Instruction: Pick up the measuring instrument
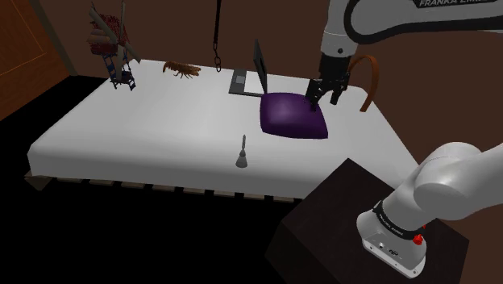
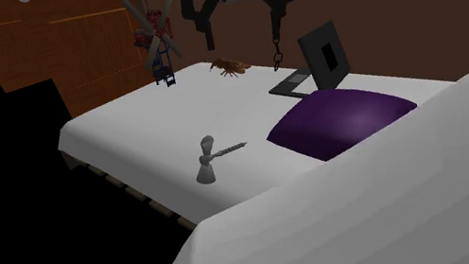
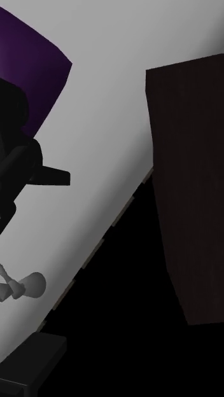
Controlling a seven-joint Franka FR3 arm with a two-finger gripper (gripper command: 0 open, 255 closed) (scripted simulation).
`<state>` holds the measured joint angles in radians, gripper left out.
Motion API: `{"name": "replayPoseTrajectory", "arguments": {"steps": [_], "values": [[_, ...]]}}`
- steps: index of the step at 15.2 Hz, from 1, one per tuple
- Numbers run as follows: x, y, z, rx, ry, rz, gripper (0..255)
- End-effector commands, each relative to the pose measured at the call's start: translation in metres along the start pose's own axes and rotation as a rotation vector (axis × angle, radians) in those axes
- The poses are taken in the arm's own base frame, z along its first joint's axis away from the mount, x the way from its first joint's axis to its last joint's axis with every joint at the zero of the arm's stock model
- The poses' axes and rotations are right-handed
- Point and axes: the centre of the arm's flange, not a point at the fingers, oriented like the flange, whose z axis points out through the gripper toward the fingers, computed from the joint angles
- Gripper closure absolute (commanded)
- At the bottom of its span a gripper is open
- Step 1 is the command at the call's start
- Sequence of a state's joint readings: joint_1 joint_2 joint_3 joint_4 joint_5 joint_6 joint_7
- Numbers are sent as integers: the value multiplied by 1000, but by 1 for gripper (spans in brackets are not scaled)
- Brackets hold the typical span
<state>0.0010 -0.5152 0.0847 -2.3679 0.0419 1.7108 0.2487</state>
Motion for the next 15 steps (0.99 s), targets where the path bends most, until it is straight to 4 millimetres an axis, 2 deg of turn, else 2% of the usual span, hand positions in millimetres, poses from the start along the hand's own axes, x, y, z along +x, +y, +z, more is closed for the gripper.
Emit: {"name": "replayPoseTrajectory", "arguments": {"steps": [1,15], "values": [[22,-9,16,12,-10,34,0],[165,-51,132,84,-88,261,0]]}}
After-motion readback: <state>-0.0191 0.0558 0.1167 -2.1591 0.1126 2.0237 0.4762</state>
